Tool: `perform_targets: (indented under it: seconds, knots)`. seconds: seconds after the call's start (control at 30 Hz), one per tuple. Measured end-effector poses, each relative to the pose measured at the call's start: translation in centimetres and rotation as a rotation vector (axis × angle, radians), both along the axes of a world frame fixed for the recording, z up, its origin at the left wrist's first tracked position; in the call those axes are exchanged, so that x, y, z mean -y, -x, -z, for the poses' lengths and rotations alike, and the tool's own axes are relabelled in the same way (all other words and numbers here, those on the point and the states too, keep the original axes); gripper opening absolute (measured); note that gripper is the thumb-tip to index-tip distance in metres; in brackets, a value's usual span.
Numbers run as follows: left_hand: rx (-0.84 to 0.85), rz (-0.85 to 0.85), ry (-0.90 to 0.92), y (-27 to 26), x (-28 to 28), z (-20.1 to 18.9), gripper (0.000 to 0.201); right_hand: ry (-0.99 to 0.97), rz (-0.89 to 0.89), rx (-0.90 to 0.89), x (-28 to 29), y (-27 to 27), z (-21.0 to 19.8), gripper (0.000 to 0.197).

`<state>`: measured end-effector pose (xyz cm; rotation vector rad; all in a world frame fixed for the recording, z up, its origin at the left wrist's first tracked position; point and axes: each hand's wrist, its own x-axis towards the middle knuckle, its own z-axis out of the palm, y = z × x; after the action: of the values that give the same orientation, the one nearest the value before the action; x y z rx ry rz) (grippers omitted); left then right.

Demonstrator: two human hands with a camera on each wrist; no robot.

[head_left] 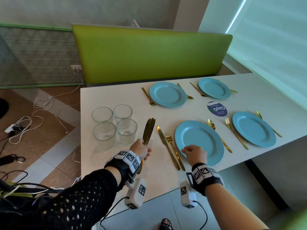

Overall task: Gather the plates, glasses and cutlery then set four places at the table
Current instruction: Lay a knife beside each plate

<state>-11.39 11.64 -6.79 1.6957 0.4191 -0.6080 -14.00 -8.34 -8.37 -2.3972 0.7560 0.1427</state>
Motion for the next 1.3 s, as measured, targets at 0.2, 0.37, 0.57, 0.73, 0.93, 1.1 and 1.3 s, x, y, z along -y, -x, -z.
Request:
perform_targets:
  seconds: [0.2, 0.37, 0.57, 0.73, 0.93, 1.1, 1.3]
  knots:
    - [-0.024, 0.051, 0.012, 0.1, 0.9, -0.1, 0.045, -0.008, -0.006, 0.003, 1.5, 0.5, -0.4, 0.016]
    - [-0.014, 0.060, 0.034, -0.2, 1.8, -0.5, 0.047, 0.001, -0.090, -0.038, -1.1, 0.7, -0.2, 0.016]
    - [-0.017, 0.036, 0.035, -0.4, 1.6, -0.1, 0.041, 0.122, -0.122, -0.141, -3.9, 0.2, 1.3, 0.015]
    - [-0.025, 0.025, 0.016, -0.5, 0.9, 0.5, 0.028, 0.153, -0.102, -0.161, -4.2, -0.1, 1.9, 0.019]
    - [-0.062, 0.009, 0.020, -0.9, 0.5, 0.3, 0.023, 0.164, -0.104, -0.179, -4.2, 0.0, 2.0, 0.021]
    - [-0.089, 0.014, 0.037, -1.0, 0.7, 0.2, 0.033, 0.153, -0.102, -0.172, -4.2, 0.2, 2.1, 0.020]
    - [-0.072, 0.043, 0.019, -0.7, 0.8, -0.2, 0.029, 0.124, -0.091, -0.167, -4.0, 0.5, 2.2, 0.019]
